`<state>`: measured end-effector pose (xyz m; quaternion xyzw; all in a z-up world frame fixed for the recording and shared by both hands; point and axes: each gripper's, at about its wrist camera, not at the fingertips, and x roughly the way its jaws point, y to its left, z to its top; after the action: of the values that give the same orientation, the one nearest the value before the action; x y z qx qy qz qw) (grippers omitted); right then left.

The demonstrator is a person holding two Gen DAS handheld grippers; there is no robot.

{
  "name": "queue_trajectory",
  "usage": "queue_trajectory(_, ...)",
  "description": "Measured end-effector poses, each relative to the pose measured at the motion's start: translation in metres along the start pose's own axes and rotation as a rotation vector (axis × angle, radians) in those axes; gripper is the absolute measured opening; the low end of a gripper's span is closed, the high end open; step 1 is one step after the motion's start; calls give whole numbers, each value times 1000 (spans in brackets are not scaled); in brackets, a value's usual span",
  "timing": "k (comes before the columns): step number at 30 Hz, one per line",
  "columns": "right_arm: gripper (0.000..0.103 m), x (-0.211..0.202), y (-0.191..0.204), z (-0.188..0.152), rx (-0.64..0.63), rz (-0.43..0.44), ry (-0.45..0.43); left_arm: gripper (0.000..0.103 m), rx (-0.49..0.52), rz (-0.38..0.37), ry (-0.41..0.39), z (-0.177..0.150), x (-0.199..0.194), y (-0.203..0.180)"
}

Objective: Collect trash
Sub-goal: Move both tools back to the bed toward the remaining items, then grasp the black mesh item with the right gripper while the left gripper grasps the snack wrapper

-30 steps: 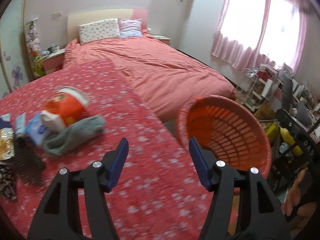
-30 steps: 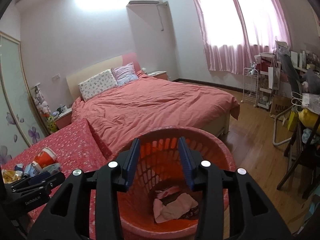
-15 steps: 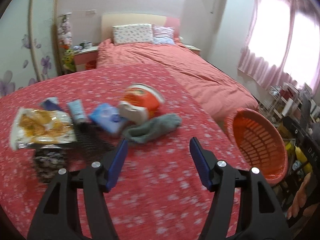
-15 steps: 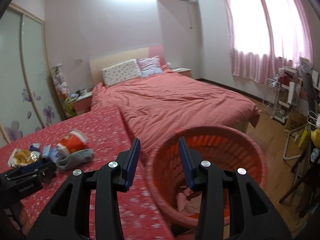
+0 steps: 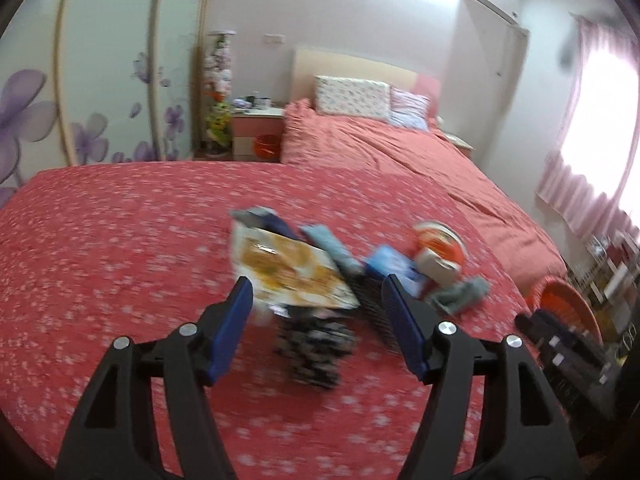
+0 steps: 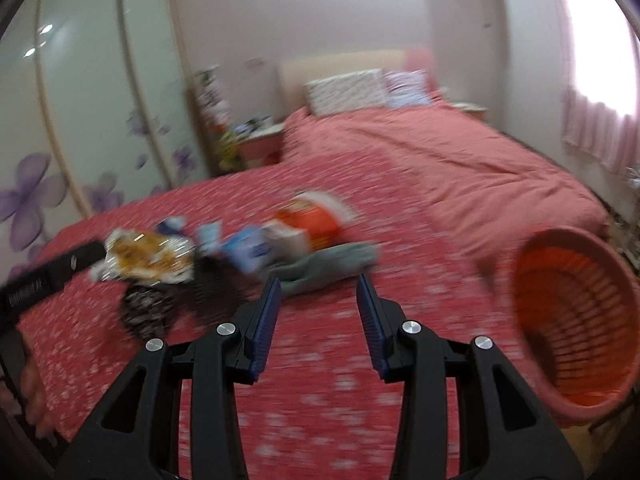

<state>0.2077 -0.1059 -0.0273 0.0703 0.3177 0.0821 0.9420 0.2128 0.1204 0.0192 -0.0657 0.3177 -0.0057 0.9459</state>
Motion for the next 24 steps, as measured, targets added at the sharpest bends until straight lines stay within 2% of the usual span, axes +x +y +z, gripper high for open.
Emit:
queue_trajectory(3, 41, 22, 29, -1, -35, 65, 56, 67, -32, 28, 0, 6, 2, 21)
queue_trajectory(8, 40, 52, 53, -4, -58, 109, 134, 67, -66, 41, 28, 9, 11, 49)
queue_trajectory(17, 39, 89, 68, -7, -98, 86, 238, 67, -114, -9, 85, 11, 40, 67)
queue_trajectory(19, 31, 89, 68, -7, -104, 73, 237, 66, -116, -21, 96, 11, 47, 63)
queue_trajectory(20, 16, 91, 69, -6, -107, 72, 241, 66, -116, -27, 105, 11, 51, 62)
queue_trajectory(21, 11, 90, 67, -6, -104, 83, 242, 66, -114, -34, 113, 11, 54, 61)
queue_trajectory(23, 3, 87, 61, -7, -87, 102, 249, 66, -107, -46, 130, 10, 61, 56)
queue_trajectory(24, 3, 85, 61, -7, -85, 102, 242, 65, -103, -49, 135, 10, 64, 55)
